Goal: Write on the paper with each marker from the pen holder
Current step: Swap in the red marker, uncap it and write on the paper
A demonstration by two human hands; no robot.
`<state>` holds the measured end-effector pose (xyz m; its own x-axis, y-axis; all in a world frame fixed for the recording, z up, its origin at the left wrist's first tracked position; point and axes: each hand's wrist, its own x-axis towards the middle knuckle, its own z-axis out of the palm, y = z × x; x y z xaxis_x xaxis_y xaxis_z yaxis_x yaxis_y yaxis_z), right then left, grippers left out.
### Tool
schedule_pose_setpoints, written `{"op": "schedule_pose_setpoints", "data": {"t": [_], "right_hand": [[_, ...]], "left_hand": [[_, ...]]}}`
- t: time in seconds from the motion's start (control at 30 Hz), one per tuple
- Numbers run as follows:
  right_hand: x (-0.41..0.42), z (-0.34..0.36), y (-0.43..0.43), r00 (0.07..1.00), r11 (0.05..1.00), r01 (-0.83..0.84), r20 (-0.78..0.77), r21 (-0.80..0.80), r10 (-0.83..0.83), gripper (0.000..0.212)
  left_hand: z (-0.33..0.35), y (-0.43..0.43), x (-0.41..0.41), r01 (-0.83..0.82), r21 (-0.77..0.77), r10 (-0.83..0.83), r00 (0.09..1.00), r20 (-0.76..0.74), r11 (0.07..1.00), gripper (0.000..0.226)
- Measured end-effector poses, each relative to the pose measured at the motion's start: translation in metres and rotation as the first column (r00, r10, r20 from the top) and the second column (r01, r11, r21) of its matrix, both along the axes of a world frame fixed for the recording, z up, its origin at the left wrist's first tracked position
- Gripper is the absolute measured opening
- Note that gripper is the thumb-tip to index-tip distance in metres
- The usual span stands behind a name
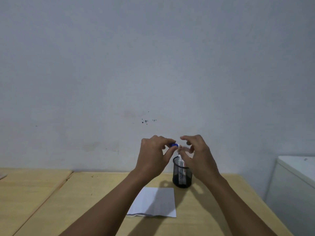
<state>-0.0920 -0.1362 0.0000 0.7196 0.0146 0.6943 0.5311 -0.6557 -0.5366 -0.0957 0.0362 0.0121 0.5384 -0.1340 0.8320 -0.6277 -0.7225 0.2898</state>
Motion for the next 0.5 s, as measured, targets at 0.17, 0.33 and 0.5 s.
{"op": "schedule_pose_setpoints", "data": {"t": [0.17,0.33,0.5], "right_hand": [[0.042,-0.012,-0.022,0.999,0.988,0.039,0.014,0.152,-0.042,0.016],[0.068,-0.025,-0.036,0.977,0.989,0.09,-0.202,0.115,-0.065,0.06],[0.087,-0.052,-0.037,0.941,0.993,0.12,-0.32,0.004,-0.112,0.059]], "left_hand": [[0.003,-0.025,0.028,0.046,-0.03,-0.048,0.995,-0.086,0.999,0.034],[-0.004,-0.042,0.069,-0.07,0.329,0.189,0.92,-0.343,0.942,0.036],[-0.02,-0.059,0.097,0.003,0.393,0.205,0.849,-0.487,0.919,0.036]]}}
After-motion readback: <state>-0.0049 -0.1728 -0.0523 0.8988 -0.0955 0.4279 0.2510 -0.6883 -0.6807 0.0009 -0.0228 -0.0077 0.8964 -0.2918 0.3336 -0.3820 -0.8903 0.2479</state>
